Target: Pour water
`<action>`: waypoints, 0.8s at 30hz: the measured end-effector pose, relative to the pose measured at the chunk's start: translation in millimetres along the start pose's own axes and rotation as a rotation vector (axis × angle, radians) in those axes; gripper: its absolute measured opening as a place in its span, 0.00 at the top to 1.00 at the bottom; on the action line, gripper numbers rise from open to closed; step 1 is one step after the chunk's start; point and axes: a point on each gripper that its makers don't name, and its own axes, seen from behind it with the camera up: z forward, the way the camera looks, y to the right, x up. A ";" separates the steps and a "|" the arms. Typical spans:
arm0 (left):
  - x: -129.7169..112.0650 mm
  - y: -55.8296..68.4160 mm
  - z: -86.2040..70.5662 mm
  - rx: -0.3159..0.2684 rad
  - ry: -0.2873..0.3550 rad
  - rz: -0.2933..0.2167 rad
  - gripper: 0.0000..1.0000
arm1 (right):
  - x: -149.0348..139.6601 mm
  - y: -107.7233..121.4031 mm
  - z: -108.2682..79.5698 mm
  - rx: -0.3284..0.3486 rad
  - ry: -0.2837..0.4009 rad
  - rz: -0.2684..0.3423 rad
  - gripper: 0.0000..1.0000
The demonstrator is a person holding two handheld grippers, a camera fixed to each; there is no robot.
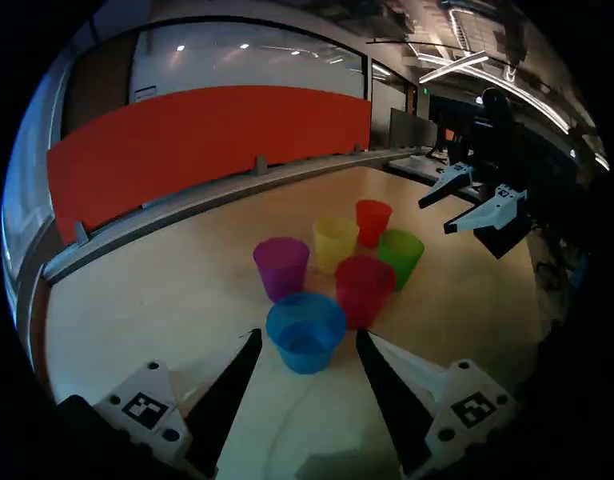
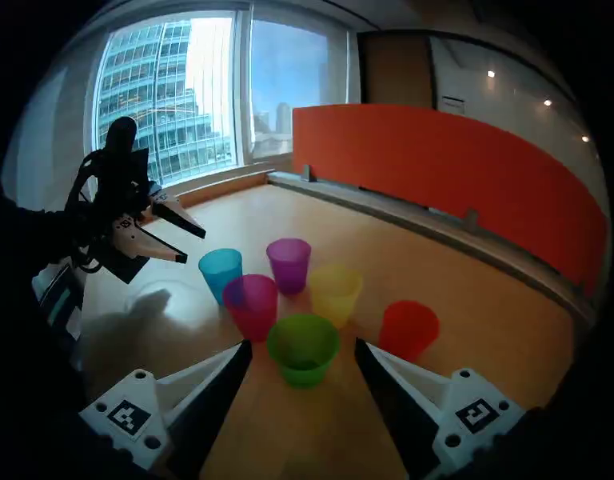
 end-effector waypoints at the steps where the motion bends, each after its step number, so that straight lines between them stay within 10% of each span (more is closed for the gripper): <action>1: -2.7 -0.4 1.0 -0.001 -0.007 0.000 0.13 | -2.5 -0.2 1.7 0.001 -0.006 0.000 0.00; 24: -32.7 -8.0 27.1 -0.034 -0.120 0.013 0.13 | -37.0 1.4 32.5 0.019 -0.083 -0.006 0.00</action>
